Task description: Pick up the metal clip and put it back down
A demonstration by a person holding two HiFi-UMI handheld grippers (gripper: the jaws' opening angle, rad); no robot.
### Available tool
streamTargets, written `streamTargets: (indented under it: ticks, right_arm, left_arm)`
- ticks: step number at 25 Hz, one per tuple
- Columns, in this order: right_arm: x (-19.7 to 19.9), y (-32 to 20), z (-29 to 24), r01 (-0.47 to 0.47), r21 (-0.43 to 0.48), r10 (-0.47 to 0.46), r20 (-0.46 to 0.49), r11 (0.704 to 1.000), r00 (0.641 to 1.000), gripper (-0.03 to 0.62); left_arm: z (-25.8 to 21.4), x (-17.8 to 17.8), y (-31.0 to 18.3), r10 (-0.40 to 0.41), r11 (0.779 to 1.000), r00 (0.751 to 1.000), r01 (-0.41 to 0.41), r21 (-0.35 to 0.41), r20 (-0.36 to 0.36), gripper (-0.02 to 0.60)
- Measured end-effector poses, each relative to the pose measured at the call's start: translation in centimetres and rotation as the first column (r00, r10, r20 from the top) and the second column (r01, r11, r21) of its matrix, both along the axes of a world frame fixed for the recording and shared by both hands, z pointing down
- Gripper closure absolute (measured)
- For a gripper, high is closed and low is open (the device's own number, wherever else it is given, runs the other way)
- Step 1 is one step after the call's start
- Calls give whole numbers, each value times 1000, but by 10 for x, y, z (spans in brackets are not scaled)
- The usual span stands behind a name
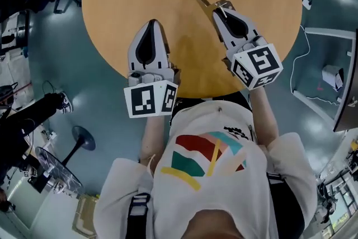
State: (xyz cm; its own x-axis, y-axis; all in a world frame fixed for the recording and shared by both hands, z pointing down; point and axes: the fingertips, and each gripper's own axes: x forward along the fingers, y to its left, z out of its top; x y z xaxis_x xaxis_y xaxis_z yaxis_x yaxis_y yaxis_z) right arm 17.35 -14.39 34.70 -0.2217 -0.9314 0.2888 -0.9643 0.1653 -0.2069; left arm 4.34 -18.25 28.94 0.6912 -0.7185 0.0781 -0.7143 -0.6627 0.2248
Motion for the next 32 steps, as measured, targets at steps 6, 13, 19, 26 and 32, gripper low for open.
streamTargets:
  ticks: [6,13,19,26,32]
  right_arm:
    - [-100,-95,76,275,-100,-265,98,956,959,559]
    - [-261,-229,139,382,-115,-373,98,917,923,559]
    - [-305,-398,132,307,-147,-288,136,940,948,559]
    - [-289,-488,153,206,-184,-173,181,961,968,559]
    - [-259,-483,186,129,-232,-110,90,964,990,557]
  left_arm:
    - [70,-93,-48,-222,966,971,232,-114,92,538]
    - [134,-262,-24,-401,882,896,434,-184,191,538]
    - [142,-339,-52,-481,825,851,521,-218,212,538]
    - [178,-359,-44,-496,819,844,533,-212,204,538]
    - [198,-357,-57,-481,807,849,526,-269,216,538]
